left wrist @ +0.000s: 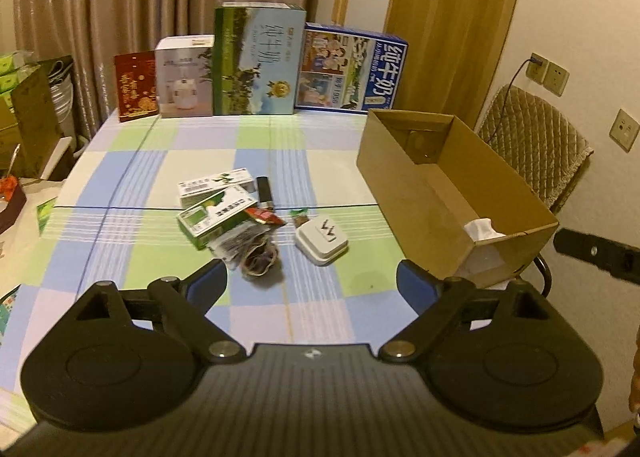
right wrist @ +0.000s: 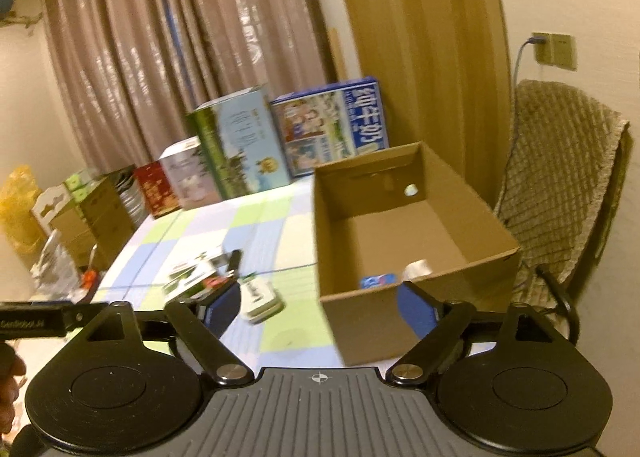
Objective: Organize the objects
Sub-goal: 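Withdraw both tools from the cardboard box back over the table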
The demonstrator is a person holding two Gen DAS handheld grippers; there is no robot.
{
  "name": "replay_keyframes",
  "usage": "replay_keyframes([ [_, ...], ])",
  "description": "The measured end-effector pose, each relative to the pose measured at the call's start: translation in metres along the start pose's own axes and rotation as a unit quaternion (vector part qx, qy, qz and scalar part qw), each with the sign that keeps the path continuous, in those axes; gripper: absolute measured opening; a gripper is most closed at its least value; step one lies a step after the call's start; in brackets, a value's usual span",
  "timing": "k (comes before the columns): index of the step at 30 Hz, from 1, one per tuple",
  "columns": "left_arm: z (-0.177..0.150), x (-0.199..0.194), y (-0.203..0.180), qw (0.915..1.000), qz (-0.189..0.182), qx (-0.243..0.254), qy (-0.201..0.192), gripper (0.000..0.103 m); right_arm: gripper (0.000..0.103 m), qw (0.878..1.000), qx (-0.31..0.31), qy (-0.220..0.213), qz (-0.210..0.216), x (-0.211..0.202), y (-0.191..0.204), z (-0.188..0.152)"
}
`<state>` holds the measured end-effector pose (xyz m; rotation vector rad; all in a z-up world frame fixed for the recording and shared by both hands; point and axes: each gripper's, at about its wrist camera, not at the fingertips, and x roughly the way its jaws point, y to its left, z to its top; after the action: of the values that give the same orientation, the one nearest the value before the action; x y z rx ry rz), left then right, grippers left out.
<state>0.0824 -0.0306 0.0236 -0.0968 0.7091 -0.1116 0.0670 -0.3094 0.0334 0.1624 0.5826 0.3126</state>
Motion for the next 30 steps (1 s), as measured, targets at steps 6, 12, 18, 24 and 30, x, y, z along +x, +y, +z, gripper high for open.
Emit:
replay_keyframes([
  [6, -0.009, -0.013, 0.015, 0.9998, 0.015, -0.014, -0.002, 0.095, 0.099, 1.000, -0.016, 0.013, 0.016, -0.001, 0.020, -0.011],
  [12, -0.017, -0.018, 0.027, 0.9994, 0.026, -0.023, 0.000, 0.099, 0.101, 0.999, -0.030, 0.027, 0.026, 0.003, 0.034, -0.018],
  [18, -0.023, -0.021, 0.035, 0.9991, 0.033, -0.025, 0.000, 0.102, 0.101, 0.998, -0.036, 0.035, 0.031, 0.007, 0.042, -0.023],
  [24, -0.027, -0.019, 0.040, 0.9988, 0.036, -0.033, 0.005, 0.102, 0.101, 0.998, -0.039, 0.046, 0.033, 0.013, 0.047, -0.029],
  [30, -0.032, -0.015, 0.044, 0.9985, 0.037, -0.038, 0.011, 0.102, 0.101, 0.997, -0.039, 0.054, 0.035, 0.020, 0.050, -0.033],
])
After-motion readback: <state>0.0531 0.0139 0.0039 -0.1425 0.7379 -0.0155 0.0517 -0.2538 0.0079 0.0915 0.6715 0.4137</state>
